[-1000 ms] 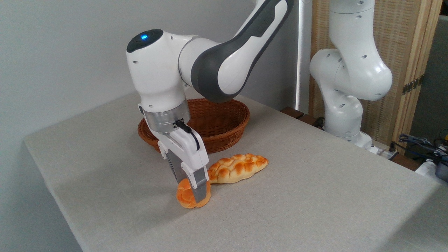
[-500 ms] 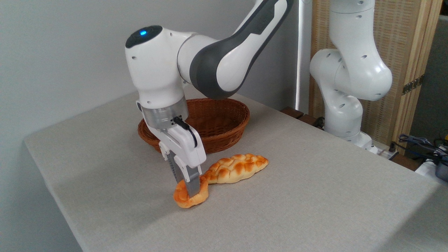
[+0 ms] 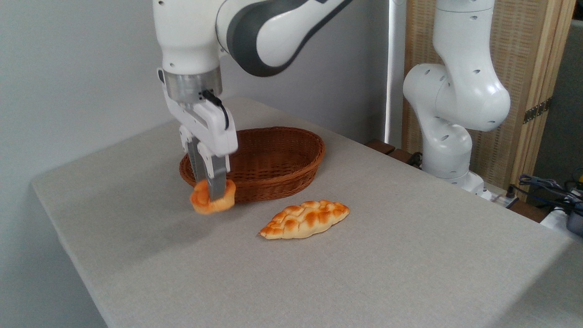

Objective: Put bread into the basket
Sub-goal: 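Carry the bun over the basket and lower it inside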

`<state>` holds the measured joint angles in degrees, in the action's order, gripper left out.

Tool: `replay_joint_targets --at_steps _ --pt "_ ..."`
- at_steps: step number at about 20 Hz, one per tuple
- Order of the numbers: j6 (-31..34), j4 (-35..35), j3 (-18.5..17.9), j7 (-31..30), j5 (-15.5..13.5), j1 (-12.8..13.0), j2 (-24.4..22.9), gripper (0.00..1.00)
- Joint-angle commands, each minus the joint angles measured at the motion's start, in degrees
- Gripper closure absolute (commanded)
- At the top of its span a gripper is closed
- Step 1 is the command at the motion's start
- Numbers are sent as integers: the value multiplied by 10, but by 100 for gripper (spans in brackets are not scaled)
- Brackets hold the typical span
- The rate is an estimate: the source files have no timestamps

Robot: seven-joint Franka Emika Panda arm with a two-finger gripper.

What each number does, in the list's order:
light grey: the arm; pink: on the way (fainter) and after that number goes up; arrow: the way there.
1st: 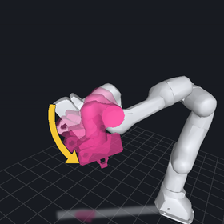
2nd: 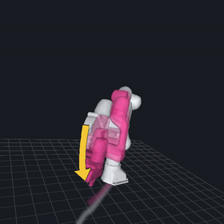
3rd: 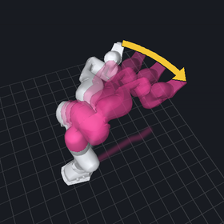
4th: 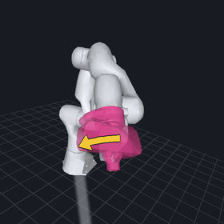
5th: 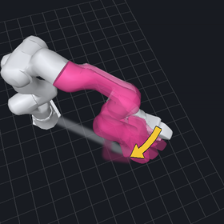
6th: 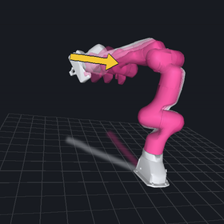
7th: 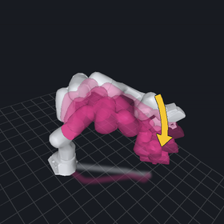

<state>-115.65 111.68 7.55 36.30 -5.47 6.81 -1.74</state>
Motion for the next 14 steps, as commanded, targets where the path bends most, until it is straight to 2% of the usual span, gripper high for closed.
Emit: replay_joint_targets --at_steps 1,5,8,9,10,14 --pt "27 3 43 -32 -30 0 -15 52" --pt "45 3 91 -76 -31 0 -15 50" --pt "81 5 117 -83 -33 0 -13 40" --pt "89 6 126 -86 -33 0 -8 26" --pt "91 7 134 -97 -33 0 -6 1" --pt "87 7 149 -105 -33 0 14 0"
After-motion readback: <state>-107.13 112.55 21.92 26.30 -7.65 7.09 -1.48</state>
